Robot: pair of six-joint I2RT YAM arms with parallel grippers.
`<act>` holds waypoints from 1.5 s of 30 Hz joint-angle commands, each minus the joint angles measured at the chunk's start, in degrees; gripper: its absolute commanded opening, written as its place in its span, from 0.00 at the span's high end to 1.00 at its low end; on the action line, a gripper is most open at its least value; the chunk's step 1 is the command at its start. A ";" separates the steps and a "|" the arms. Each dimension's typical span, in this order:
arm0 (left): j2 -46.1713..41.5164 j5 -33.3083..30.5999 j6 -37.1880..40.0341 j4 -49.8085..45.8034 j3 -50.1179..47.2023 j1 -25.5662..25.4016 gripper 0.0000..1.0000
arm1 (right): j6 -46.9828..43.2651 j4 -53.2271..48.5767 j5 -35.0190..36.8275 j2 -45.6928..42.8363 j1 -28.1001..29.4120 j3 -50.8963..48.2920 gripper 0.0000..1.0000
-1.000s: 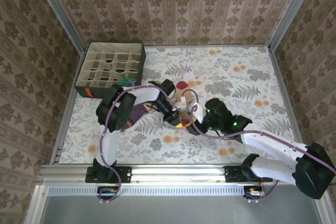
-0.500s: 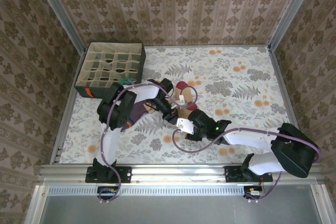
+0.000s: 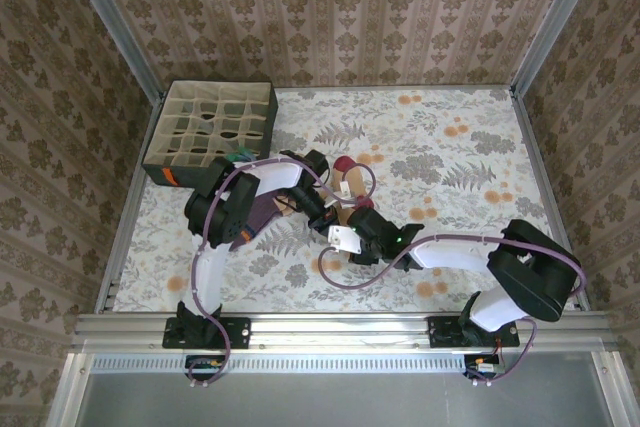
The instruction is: Roll the socks
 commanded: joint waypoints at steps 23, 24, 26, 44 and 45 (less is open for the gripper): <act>-20.43 1.37 -11.13 46.81 -27.84 3.44 0.71 | 6.81 -28.39 -19.76 5.32 -4.04 15.08 1.00; -22.12 0.75 -13.12 53.01 -31.02 4.03 0.70 | 7.08 -29.22 -21.07 6.13 -4.68 15.83 1.00; -24.96 -0.32 -17.20 65.14 -37.10 5.15 0.68 | 7.05 -32.68 -23.69 7.75 -5.90 17.50 1.00; -20.01 -7.81 -26.27 118.32 -61.01 2.71 0.65 | 12.99 -46.95 -34.16 25.84 -14.90 30.51 1.00; -20.51 -7.78 -25.68 117.38 -61.28 2.63 0.65 | 13.99 -47.34 -33.08 26.56 -15.29 31.09 1.00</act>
